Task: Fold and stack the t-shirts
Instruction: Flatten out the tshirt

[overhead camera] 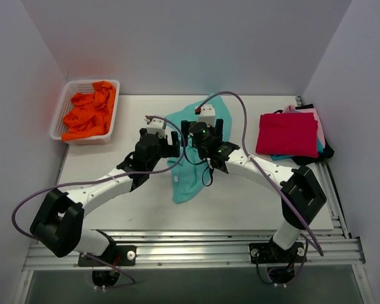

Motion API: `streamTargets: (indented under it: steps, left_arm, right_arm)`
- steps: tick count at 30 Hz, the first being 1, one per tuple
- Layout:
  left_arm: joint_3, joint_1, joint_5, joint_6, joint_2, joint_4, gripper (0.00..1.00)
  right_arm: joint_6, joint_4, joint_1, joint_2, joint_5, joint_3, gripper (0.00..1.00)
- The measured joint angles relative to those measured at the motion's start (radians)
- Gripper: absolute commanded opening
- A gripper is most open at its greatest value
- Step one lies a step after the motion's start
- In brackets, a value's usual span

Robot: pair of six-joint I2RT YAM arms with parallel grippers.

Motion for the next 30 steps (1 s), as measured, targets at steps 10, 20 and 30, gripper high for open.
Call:
streamTargets:
  steps: [10, 20, 30]
  left_arm:
    - [-0.064, -0.006, -0.206, -0.14, -0.331, -0.152, 0.94]
    - [-0.159, 0.002, -0.357, -0.268, -0.601, -0.251, 0.94]
    - [-0.228, 0.002, -0.357, -0.317, -0.63, -0.355, 0.94]
  right_arm:
    - [-0.04, -0.032, -0.029, 0.334, -0.052, 0.439, 0.99]
    - [-0.059, -0.184, -0.078, 0.898, -0.19, 1.059, 0.99]
    - [-0.058, -0.227, -0.136, 1.023, -0.27, 1.12, 0.94]
